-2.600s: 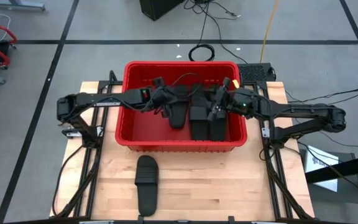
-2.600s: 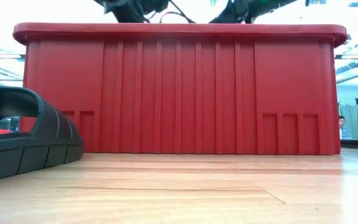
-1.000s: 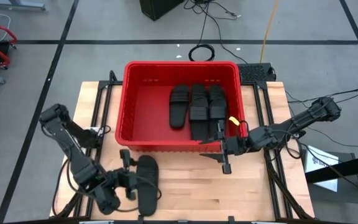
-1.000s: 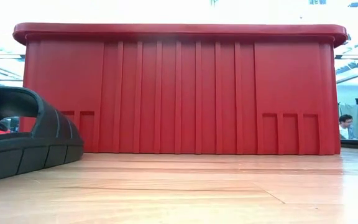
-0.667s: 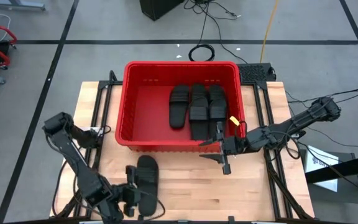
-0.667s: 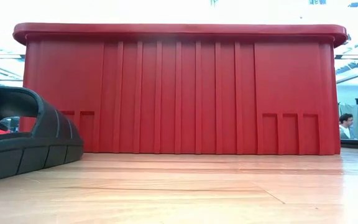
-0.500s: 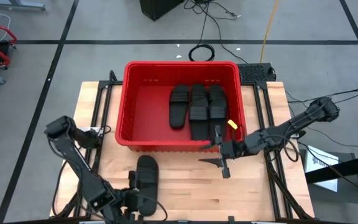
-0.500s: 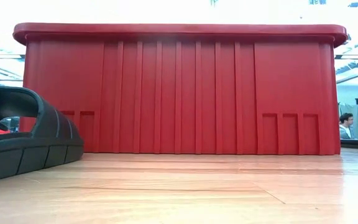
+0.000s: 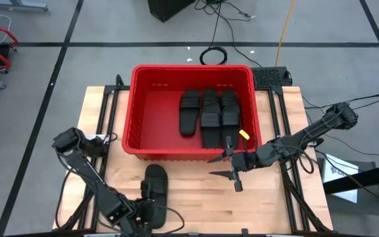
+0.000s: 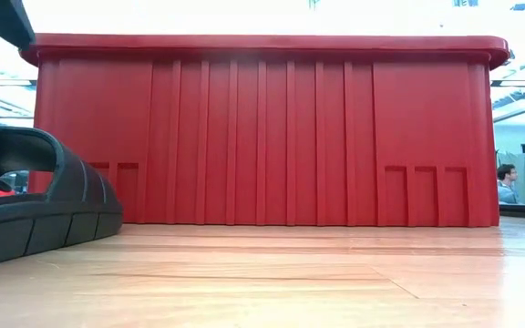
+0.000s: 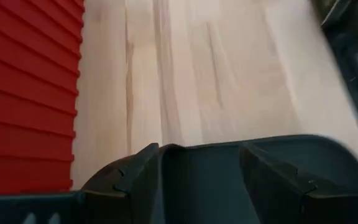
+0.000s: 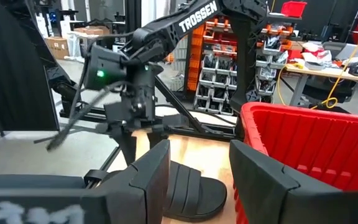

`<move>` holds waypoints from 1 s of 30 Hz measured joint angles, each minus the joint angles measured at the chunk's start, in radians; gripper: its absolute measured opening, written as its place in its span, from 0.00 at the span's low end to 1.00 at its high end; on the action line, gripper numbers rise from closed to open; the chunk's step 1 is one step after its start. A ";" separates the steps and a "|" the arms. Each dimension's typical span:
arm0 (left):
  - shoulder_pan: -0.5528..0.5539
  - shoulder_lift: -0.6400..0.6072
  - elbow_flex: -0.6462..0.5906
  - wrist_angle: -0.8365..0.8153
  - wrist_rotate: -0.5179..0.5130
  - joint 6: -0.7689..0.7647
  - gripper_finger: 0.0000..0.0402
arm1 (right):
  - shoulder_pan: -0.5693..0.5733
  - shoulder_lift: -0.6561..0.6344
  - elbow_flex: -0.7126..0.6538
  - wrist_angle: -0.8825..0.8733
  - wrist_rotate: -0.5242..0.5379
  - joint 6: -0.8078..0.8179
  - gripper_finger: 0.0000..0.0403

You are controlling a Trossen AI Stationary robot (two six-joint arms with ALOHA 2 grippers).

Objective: Pick and place slides into bin
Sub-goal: Put the black slide into the red bin

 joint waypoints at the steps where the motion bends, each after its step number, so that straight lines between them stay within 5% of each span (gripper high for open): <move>1: 0.007 0.006 0.000 -0.007 0.007 0.005 0.54 | 0.000 0.000 0.000 0.000 0.000 0.000 0.38; 17: 0.100 0.043 0.000 -0.166 0.127 -0.090 0.54 | 0.000 0.000 0.000 -0.039 0.000 0.034 0.38; 30: 0.105 0.043 0.000 -0.200 0.119 -0.118 0.54 | 0.000 0.000 0.000 -0.039 0.000 0.038 0.39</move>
